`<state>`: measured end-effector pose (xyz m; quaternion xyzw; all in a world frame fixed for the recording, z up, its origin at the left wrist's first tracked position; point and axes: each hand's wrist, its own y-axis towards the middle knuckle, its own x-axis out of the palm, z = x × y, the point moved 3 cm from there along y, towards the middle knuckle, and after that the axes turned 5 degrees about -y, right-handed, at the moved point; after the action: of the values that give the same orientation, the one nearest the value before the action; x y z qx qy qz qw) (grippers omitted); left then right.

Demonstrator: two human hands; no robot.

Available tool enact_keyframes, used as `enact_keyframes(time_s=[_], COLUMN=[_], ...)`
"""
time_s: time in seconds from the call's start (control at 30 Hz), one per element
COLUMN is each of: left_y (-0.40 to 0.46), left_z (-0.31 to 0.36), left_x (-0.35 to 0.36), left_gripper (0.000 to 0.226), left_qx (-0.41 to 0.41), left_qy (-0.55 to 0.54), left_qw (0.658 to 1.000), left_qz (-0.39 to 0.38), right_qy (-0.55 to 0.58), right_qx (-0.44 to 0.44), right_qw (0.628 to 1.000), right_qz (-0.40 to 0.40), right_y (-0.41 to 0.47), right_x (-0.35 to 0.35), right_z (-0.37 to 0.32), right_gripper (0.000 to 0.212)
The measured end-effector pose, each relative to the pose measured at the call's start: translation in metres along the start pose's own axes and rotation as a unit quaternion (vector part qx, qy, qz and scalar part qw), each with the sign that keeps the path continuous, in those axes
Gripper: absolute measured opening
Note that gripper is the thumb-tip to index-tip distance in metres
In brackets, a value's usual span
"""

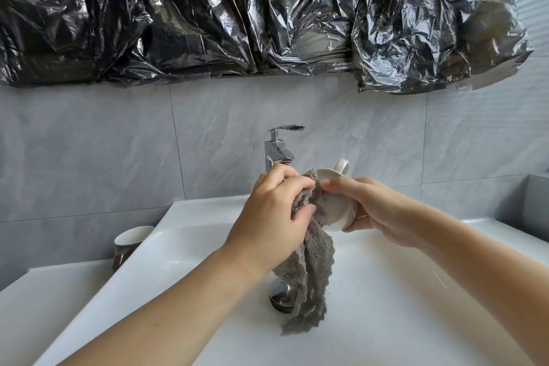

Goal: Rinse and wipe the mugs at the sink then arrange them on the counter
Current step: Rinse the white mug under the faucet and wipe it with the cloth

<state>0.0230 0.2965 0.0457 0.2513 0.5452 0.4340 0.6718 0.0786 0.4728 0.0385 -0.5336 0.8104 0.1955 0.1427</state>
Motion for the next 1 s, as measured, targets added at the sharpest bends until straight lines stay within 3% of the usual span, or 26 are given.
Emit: enact_keyframes(time_s=[0.27, 0.37, 0.43, 0.5, 0.6, 0.77, 0.9, 1.0], left_y=[-0.004, -0.003, -0.001, -0.002, -0.003, -0.003, -0.003, -0.005], left_z=[0.002, -0.007, -0.017, -0.024, -0.025, -0.017, -0.015, -0.014], left_x=[0.005, 0.002, -0.002, -0.004, 0.000, 0.007, 0.006, 0.006], left_gripper=[0.023, 0.023, 0.023, 0.022, 0.022, 0.022, 0.022, 0.021], left_qx=[-0.126, -0.160, -0.181, -0.204, -0.238, -0.284, -0.296, -0.297], left_qy=[-0.124, -0.175, -0.196, -0.218, -0.262, -0.361, -0.396, -0.399], left_qw=[0.983, 0.968, 0.959, 0.949, 0.929, 0.880, 0.861, 0.861], left_qz=[0.049, 0.076, 0.097, 0.105, 0.108, 0.120, 0.120, 0.108], right_qy=[-0.010, 0.019, -0.046, -0.184, -0.325, -0.385, -0.427, -0.407], right_qx=[-0.026, -0.053, -0.080, -0.076, -0.119, -0.205, -0.238, -0.272], right_qw=[1.000, 0.998, 0.994, 0.980, 0.937, 0.885, 0.851, 0.849], right_qz=[0.013, -0.026, -0.051, -0.023, 0.042, 0.161, 0.191, 0.196], right_y=[-0.003, -0.008, -0.010, -0.011, -0.009, -0.011, -0.015, -0.013], right_x=[0.005, 0.005, 0.007, 0.008, 0.008, 0.003, 0.001, 0.000], right_z=[-0.006, -0.008, -0.010, -0.010, -0.010, -0.014, -0.020, -0.017], right_gripper=[0.078, 0.074, 0.101, 0.119, 0.121, 0.103, 0.099, 0.099])
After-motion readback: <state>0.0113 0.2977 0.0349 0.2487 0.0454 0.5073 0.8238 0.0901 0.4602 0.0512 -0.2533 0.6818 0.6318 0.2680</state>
